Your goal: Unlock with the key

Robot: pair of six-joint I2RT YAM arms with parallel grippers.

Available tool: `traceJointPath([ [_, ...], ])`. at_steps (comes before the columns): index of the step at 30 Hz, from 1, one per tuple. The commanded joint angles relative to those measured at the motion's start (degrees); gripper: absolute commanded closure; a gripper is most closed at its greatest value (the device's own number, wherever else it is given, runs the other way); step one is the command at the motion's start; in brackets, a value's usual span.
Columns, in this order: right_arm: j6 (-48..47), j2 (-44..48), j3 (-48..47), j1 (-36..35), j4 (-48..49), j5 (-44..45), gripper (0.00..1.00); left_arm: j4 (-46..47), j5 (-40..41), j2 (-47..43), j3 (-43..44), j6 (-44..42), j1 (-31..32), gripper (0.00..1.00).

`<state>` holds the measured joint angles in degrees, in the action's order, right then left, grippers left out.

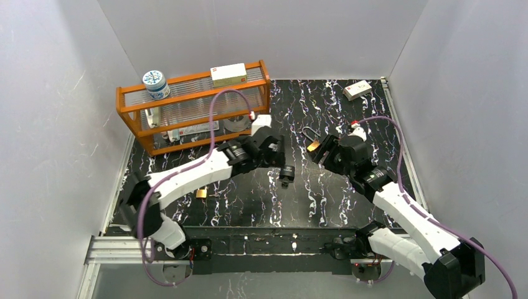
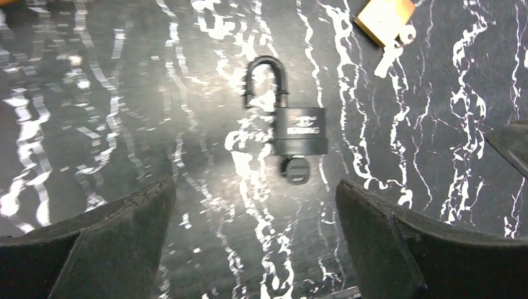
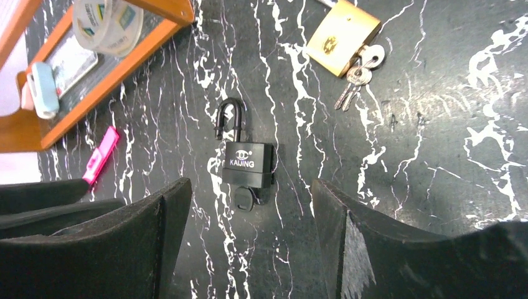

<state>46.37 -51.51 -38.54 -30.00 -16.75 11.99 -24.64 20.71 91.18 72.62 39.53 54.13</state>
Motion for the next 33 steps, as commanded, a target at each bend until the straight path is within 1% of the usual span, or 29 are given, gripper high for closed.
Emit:
traceJointPath([
  [1, -2.6, -2.5, -2.1, 0.2, 2.7, -5.3, 0.22, -4.7, 13.1, -12.0, -6.2, 0.1, 0.0, 0.02],
  [4, -2.5, -4.8, -2.9, 0.3, 3.5, -7.3, 0.22, -9.9, 19.2, -19.4, -10.4, 3.7, -0.4, 0.02],
  [8, -1.0, -8.9, -4.2, 0.2, 5.0, -11.3, 0.25, -19.9, 24.3, -25.2, -15.8, 11.7, -1.5, 0.02],
  [11, 0.9, -12.5, -4.6, -0.2, 8.1, -16.4, 0.28, -22.6, 24.0, -27.6, -19.3, 14.8, -3.3, 0.02],
  [13, 2.0, -15.4, -4.6, -1.4, 11.4, -19.2, 0.39, -22.3, 22.1, -28.3, -21.2, 14.9, -5.2, 0.02],
  [14, 2.7, -17.0, -4.8, -2.7, 12.9, -20.0, 0.43, -21.8, 21.3, -28.6, -21.9, 14.4, -6.0, 0.02],
  [16, 3.5, -20.8, -6.1, -7.9, 15.2, -19.3, 0.45, -21.5, 20.6, -29.0, -22.7, 13.9, -7.5, 0.02],
  [17, 3.4, -23.3, -7.6, -11.1, 15.3, -18.1, 0.45, -21.8, 21.3, -29.1, -22.7, 14.0, -8.1, 0.04],
  [18, 3.0, -26.0, -9.6, -14.0, 14.9, -16.6, 0.45, -23.9, 23.6, -29.2, -22.1, 15.1, -8.6, 0.07],
  [19, 2.4, -28.7, -11.6, -17.1, 14.6, -15.6, 0.44, -27.6, 26.9, -29.0, -20.9, 18.6, -8.7, 0.09],
  [20, 1.9, -31.7, -13.6, -19.7, 14.4, -15.0, 0.44, -30.2, 30.0, -28.9, -19.8, 20.8, -8.8, 0.09],
  [22, 0.8, -37.5, -17.5, -23.7, 14.1, -14.7, 0.43, -33.0, 34.3, -29.3, -17.5, 21.8, -8.8, 0.09],
  [24, -1.0, -42.7, -21.0, -26.3, 14.2, -15.8, 0.43, -35.1, 37.3, -30.5, -15.0, 22.7, -8.8, 0.09],
  [27, -4.8, -50.2, -26.8, -28.9, 15.1, -18.8, 0.41, -35.6, 40.0, -33.7, -12.9, 21.6, -8.8, 0.08],
  [30, -8.2, -56.0, -32.1, -30.7, 15.3, -21.6, 0.41, -35.1, 41.4, -36.9, -11.9, 20.3, -8.8, 0.07],
  [33, -9.4, -60.3, -36.1, -31.5, 15.8, -22.8, 0.42, -33.3, 41.9, -40.3, -11.6, 17.8, -8.8, 0.05],
])
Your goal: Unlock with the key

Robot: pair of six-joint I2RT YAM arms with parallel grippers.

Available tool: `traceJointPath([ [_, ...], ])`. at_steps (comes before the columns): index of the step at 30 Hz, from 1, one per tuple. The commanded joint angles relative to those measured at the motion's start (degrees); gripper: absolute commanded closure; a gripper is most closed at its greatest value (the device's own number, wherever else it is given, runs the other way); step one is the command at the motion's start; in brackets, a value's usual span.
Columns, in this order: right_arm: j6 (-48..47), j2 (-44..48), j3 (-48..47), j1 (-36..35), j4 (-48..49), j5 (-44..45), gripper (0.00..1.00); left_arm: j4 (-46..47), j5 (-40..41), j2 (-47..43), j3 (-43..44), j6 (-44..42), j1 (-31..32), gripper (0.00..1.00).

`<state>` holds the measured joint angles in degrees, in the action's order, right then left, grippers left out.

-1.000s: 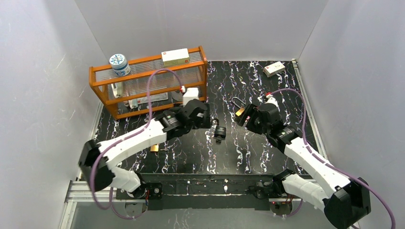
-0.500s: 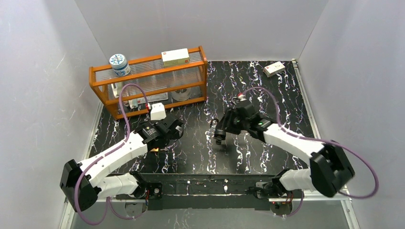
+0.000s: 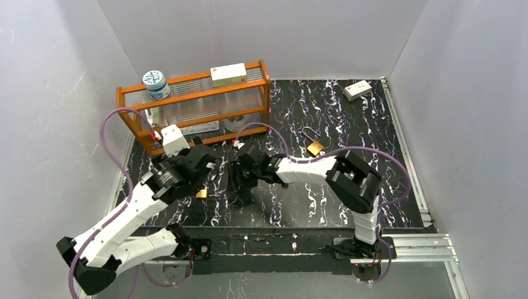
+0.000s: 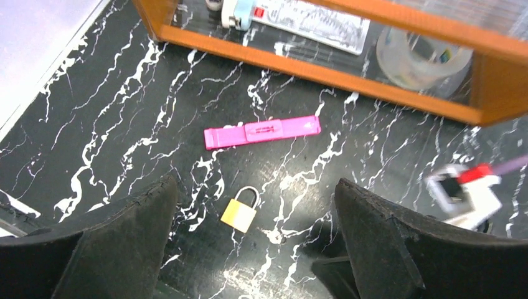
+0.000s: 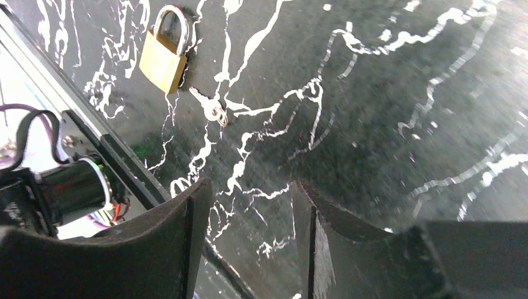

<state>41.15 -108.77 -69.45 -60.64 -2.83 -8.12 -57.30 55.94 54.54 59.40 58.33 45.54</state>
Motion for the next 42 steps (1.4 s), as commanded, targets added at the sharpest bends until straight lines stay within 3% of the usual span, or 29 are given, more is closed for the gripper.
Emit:
traceJointPath([
  [1, -4.3, -4.3, -6.3, -1.0, 2.2, -3.1, 0.42, -0.1, 6.8, -4.7, 1.6, -1.7, -0.2, 0.04],
  [12, -6.8, -12.4, -13.6, -2.5, 1.8, -6.4, 0.54, 1.1, 8.3, -9.3, 1.4, -2.8, -0.2, 0.02],
  [28, -9.7, -15.5, -17.1, -3.8, -3.0, -4.4, 0.67, 2.3, 6.9, -9.2, 1.3, -2.4, -0.2, 0.02],
  [37, -10.5, -16.4, -17.2, -3.9, -2.7, -3.0, 0.83, 2.6, 6.3, -9.0, 1.3, -2.7, -0.2, 0.02],
  [42, -12.4, -14.5, -14.4, -3.9, 1.8, -2.3, 0.97, 3.0, 5.8, -8.5, 1.6, -3.5, -0.3, 0.02],
])
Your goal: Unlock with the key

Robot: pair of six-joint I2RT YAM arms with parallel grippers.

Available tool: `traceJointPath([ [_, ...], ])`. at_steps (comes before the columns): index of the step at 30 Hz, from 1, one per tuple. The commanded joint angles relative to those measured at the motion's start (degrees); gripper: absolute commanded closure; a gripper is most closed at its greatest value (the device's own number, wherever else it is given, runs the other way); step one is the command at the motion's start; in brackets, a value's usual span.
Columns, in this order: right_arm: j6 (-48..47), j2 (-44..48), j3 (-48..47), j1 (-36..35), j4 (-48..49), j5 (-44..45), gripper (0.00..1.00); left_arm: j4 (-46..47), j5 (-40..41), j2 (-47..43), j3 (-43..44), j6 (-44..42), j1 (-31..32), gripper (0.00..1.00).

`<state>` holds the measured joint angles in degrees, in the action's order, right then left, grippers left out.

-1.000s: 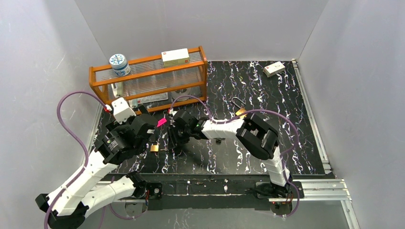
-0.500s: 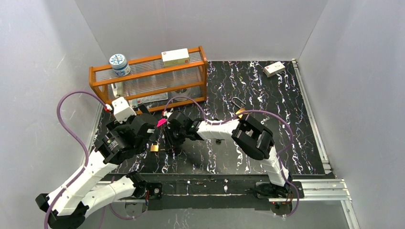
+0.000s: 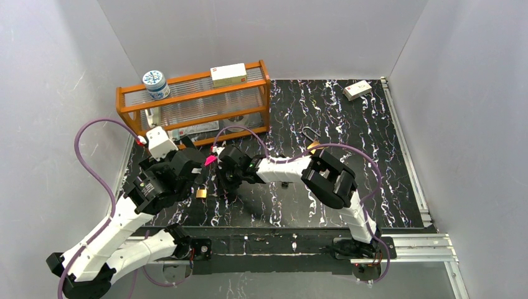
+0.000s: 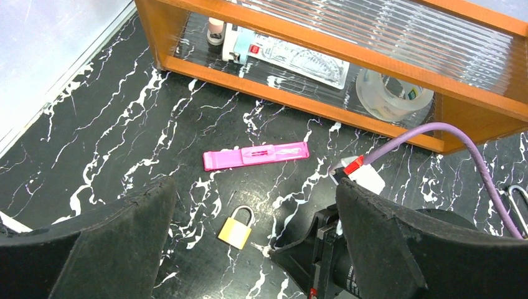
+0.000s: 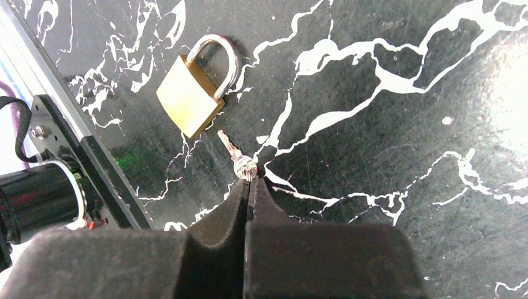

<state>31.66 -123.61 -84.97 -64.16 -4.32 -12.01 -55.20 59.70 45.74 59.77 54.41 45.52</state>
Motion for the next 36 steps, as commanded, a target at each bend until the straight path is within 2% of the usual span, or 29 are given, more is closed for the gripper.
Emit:
traceJointPath([
  [1, -3.2, 1.6, 2.7, -0.4, 5.7, 1.7, 0.99, 1.0, 1.9, 0.4, 1.3, 0.3, -0.2, 0.02],
  [5, -3.4, 7.4, 10.1, -0.4, 15.4, 3.8, 0.99, 1.6, 1.1, 0.6, 0.8, -0.1, -0.2, 0.02],
  [10, -2.8, 14.7, 16.9, -0.3, 20.4, 8.1, 0.99, 4.9, -2.3, 0.7, 0.0, -1.7, -0.2, 0.02],
  [13, -2.3, 20.3, 21.6, 0.0, 24.2, 11.2, 0.99, 9.4, -7.2, 0.8, -0.5, -4.9, -0.2, 0.02],
  [19, -1.8, 32.0, 27.3, 3.7, 25.5, 14.7, 0.99, 15.9, -16.1, 1.7, -0.2, -8.2, -0.2, 0.02],
  [24, -1.0, 41.4, 29.2, 8.9, 21.3, 14.5, 0.99, 21.2, -24.2, 1.7, -0.2, -8.2, -0.2, 0.02],
  [28, 0.9, 47.1, 28.5, 13.0, 14.5, 14.6, 0.99, 22.0, -30.8, 3.8, 1.1, -0.7, -0.2, 0.02],
  [31, 2.6, 50.8, 28.6, 14.4, 10.4, 15.2, 0.99, 21.4, -35.9, 6.6, 1.7, 9.8, -0.3, 0.02],
  [36, 4.0, 56.5, 30.1, 15.0, 7.2, 16.4, 0.99, 33.4, -52.4, 12.1, -1.0, 19.6, -4.0, 0.02],
])
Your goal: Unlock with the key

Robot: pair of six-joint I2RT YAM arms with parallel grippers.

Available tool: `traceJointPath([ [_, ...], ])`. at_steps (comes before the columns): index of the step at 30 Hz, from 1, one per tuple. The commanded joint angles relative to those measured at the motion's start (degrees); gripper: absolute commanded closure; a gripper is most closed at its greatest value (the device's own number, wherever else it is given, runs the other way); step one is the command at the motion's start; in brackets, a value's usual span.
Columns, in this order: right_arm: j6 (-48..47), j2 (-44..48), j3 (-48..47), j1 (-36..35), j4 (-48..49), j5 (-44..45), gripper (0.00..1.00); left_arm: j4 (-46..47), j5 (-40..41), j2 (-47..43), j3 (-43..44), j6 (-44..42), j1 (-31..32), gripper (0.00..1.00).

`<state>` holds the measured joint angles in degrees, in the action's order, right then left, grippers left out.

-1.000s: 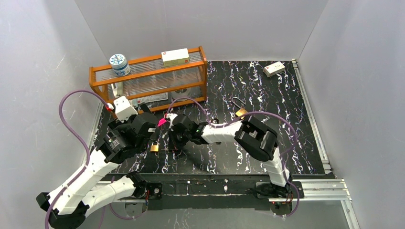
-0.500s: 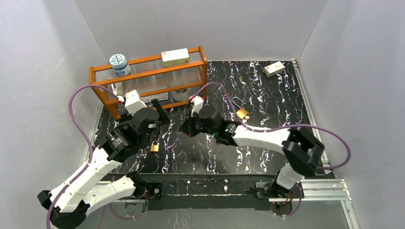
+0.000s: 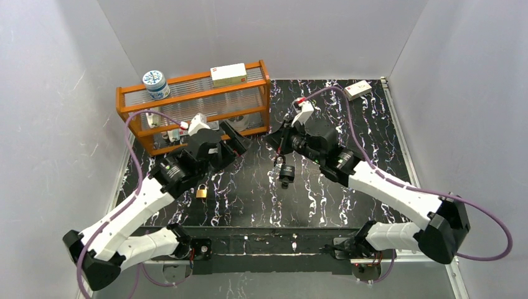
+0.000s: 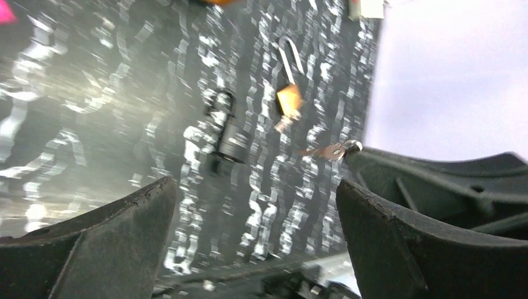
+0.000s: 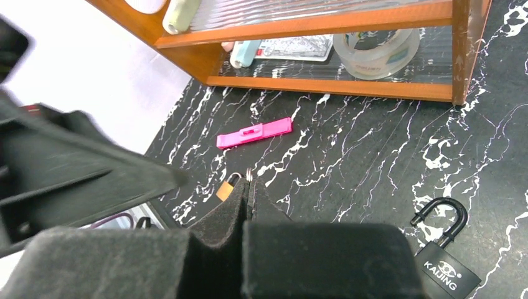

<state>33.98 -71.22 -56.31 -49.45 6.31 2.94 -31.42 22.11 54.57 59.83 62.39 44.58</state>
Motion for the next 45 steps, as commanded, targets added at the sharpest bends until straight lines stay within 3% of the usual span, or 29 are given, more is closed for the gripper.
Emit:
traceJointPath([
  [1, 1.9, 5.2, 1.9, 0.4, -3.6, 1.7, 0.99, 12.9, -19.9, 4.5, -2.8, 15.8, -4.3, 0.02],
  [3, 2.0, 7.1, 2.6, 0.3, -3.4, 1.8, 0.99, 25.5, -28.4, 6.5, -7.2, 22.6, -6.2, 0.15],
  [6, 1.9, 9.0, 3.3, 0.4, -3.4, 1.0, 0.99, 41.3, -33.3, 9.5, -12.4, 31.4, -6.9, 0.22],
  [14, 1.9, 11.3, 4.8, 0.4, -1.5, -1.4, 0.99, 45.3, -37.7, 13.8, -10.8, 38.3, -6.9, 0.22],
  [21, 1.0, 10.8, 5.2, 0.4, 0.1, -4.1, 0.99, 59.2, -39.0, 10.7, -22.8, 57.3, -6.9, 0.24],
  [33, 0.7, 10.8, 6.0, 0.4, 1.1, -4.2, 0.99, 61.7, -38.0, 9.2, -26.3, 61.4, -6.9, 0.31],
  [42, 0.7, 11.5, 7.4, 0.4, 1.9, -4.4, 0.99, 64.4, -37.3, 9.5, -28.4, 63.5, -6.9, 0.55],
  [45, 0.7, 12.3, 8.0, 0.4, 1.9, -4.3, 0.99, 64.7, -37.3, 9.6, -28.6, 63.8, -6.9, 0.68],
])
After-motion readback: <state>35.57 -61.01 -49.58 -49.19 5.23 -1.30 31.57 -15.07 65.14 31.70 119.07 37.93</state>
